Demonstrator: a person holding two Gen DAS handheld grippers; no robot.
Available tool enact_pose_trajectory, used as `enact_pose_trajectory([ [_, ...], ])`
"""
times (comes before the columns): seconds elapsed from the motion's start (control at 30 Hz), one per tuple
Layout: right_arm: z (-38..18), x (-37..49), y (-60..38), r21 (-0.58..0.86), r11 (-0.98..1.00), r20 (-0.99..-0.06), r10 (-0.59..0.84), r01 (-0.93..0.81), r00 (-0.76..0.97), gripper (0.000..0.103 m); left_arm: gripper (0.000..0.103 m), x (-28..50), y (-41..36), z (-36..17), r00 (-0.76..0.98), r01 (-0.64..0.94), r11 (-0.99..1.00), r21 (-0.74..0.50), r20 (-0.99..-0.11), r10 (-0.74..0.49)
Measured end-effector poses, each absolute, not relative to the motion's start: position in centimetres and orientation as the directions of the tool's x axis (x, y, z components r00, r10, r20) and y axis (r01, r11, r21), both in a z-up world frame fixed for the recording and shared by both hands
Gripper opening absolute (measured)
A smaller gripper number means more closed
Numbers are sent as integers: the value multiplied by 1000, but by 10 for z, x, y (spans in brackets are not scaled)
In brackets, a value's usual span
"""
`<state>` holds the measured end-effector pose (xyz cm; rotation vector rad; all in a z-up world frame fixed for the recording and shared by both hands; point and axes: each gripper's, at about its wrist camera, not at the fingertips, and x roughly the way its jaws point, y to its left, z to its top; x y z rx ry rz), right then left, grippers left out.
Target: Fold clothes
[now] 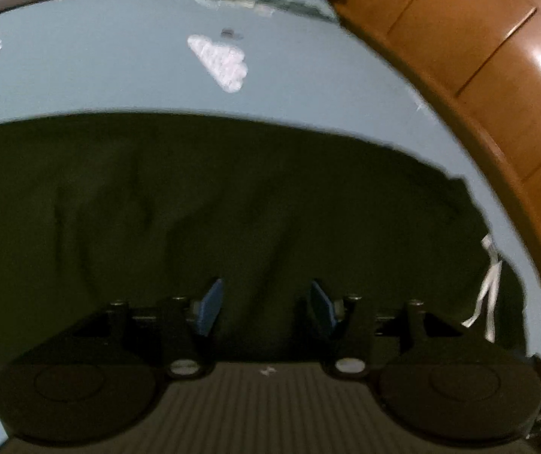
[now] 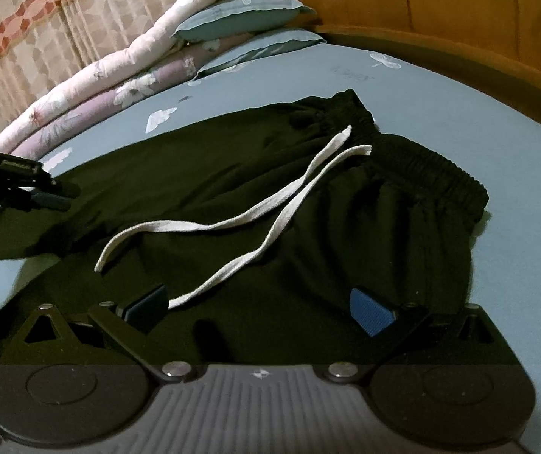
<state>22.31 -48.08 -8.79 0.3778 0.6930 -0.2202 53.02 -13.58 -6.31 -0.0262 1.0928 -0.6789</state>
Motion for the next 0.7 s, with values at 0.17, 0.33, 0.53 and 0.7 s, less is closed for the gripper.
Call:
enact_pose_trajectory([
  [0.17, -90, 219, -482, 272, 913, -649, -61, 306, 758, 103, 57, 487, -118, -67, 255, 533, 790, -302, -833, -490],
  [0.33, -91, 217, -483, 279, 913, -644, -52, 298, 763, 103, 58, 475, -118, -40, 286, 624, 748, -226, -825, -488],
  [0.53, -89, 223, -480, 268, 906, -659, -77, 328, 748, 103, 64, 510, -92, -45, 377, 492, 826, -275, -787, -487],
  [0.7, -88, 221, -478, 266, 906, -660, -79, 330, 747, 103, 64, 526, -66, -67, 437, 398, 904, -157, -833, -338],
])
